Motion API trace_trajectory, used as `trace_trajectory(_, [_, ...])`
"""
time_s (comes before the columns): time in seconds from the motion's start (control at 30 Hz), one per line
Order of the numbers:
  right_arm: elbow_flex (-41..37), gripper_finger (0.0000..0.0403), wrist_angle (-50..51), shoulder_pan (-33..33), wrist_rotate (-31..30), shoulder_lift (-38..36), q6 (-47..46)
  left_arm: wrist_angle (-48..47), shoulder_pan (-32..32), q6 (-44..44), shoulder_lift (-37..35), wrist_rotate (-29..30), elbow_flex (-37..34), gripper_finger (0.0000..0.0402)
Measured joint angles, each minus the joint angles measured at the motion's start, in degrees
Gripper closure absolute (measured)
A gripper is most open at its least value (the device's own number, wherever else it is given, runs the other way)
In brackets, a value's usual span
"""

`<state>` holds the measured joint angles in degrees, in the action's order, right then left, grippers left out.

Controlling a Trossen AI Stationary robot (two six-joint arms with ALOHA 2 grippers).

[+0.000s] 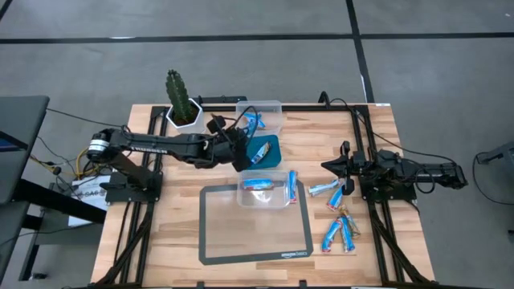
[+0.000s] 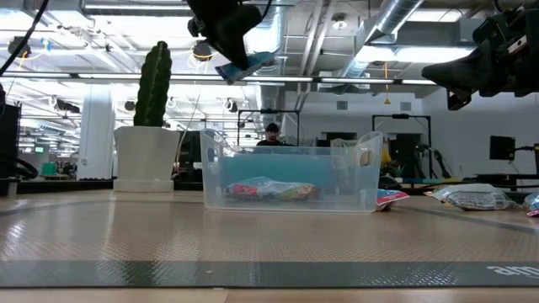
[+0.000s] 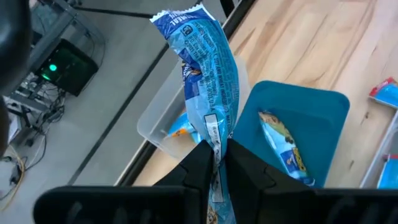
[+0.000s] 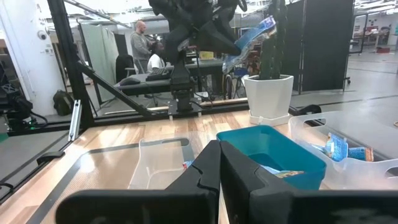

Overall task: Pick and place Granola Bars by type
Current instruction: Put the left blue granola bar into the blue bin

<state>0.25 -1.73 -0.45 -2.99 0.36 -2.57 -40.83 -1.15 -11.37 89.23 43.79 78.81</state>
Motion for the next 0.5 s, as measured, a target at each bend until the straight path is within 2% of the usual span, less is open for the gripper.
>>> trace_trajectory(0.3, [0.0, 0.0403, 0.0, 0.0, 0.0, 0.0, 0.0, 6.9, 3.2, 5.9, 0.0, -6.6, -5.8, 0.0365])
trace_trajectory(0.5, [0.0, 0.0403, 0.0, 0.0, 0.0, 0.0, 0.0, 12.4, 5.2, 10.5, 1.5, -14.3, -9.2, 0.0365])
